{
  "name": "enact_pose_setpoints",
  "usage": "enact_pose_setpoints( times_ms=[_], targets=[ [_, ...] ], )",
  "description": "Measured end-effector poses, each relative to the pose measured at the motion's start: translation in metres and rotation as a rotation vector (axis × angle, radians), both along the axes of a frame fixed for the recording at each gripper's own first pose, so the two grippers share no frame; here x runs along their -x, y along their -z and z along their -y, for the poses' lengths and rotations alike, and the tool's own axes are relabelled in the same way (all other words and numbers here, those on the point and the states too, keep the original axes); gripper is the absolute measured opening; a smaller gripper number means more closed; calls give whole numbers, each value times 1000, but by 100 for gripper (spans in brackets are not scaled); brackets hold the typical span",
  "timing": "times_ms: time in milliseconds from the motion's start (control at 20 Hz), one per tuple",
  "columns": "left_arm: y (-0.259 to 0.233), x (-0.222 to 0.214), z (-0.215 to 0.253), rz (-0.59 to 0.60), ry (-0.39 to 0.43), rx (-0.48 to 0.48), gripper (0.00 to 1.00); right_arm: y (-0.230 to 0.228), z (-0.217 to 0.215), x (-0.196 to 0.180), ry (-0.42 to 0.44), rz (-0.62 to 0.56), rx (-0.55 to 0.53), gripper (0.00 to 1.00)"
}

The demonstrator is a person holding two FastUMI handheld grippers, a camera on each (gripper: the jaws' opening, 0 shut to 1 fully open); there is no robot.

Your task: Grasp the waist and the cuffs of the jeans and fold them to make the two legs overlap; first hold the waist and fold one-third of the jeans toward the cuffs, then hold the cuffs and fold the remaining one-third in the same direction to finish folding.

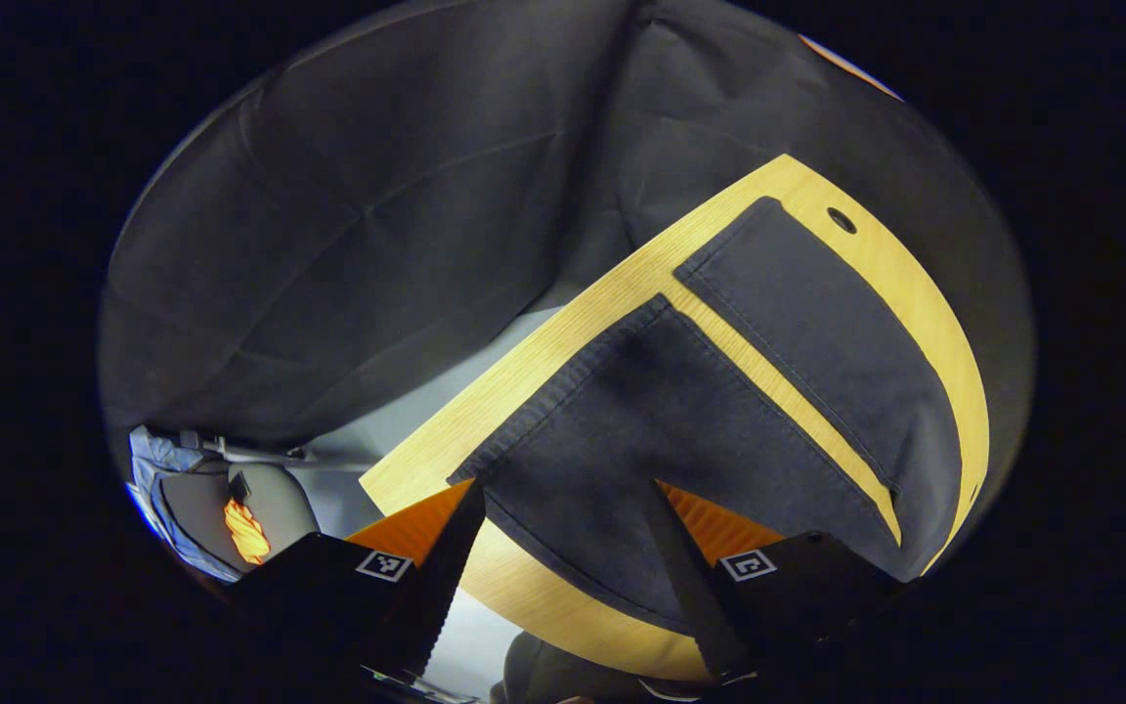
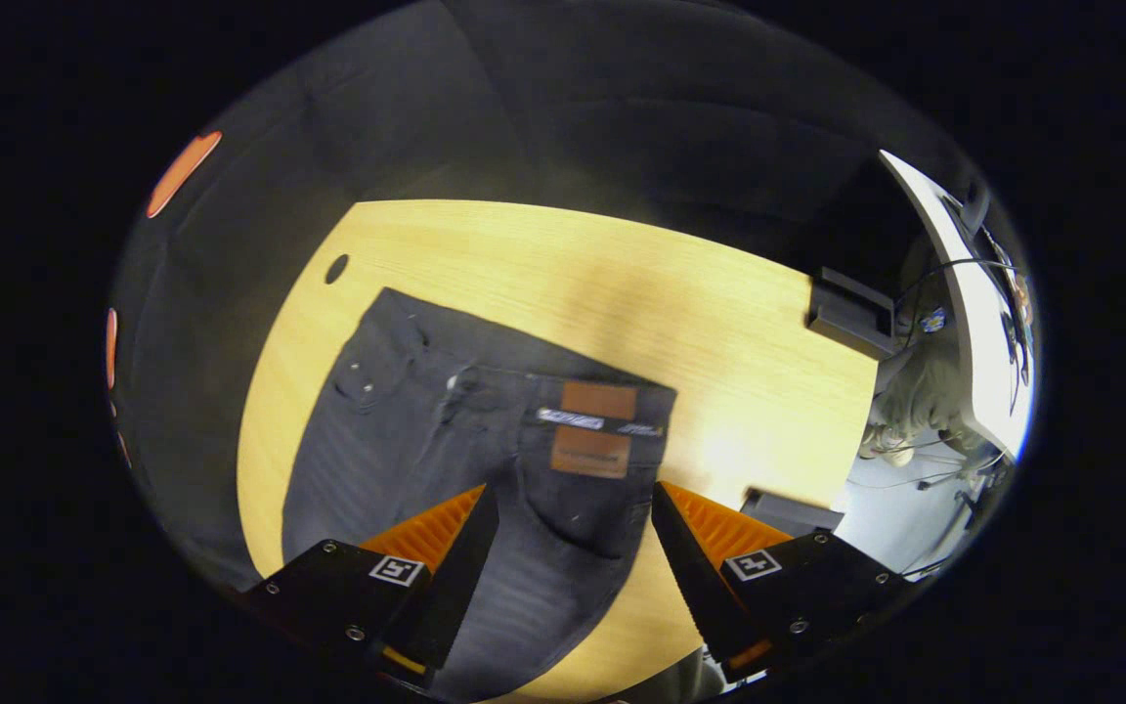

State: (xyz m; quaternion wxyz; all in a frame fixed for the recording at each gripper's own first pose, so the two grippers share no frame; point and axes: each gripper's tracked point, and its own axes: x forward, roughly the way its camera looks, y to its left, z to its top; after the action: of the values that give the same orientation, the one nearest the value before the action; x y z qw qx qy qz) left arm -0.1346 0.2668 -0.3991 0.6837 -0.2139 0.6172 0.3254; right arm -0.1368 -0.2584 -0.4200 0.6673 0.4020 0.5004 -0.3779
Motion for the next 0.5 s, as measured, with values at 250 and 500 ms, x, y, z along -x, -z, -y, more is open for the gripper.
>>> enact_pose_setpoints(
  times_ms=[250, 500],
  targets=[
    [14, 14, -1, -55, -58, 33, 98, 30, 2, 7, 37, -52, -75, 96],
    [35, 26, 13, -96, -137, 126, 98, 34, -4, 7, -75, -130, -80, 94]
  ],
)
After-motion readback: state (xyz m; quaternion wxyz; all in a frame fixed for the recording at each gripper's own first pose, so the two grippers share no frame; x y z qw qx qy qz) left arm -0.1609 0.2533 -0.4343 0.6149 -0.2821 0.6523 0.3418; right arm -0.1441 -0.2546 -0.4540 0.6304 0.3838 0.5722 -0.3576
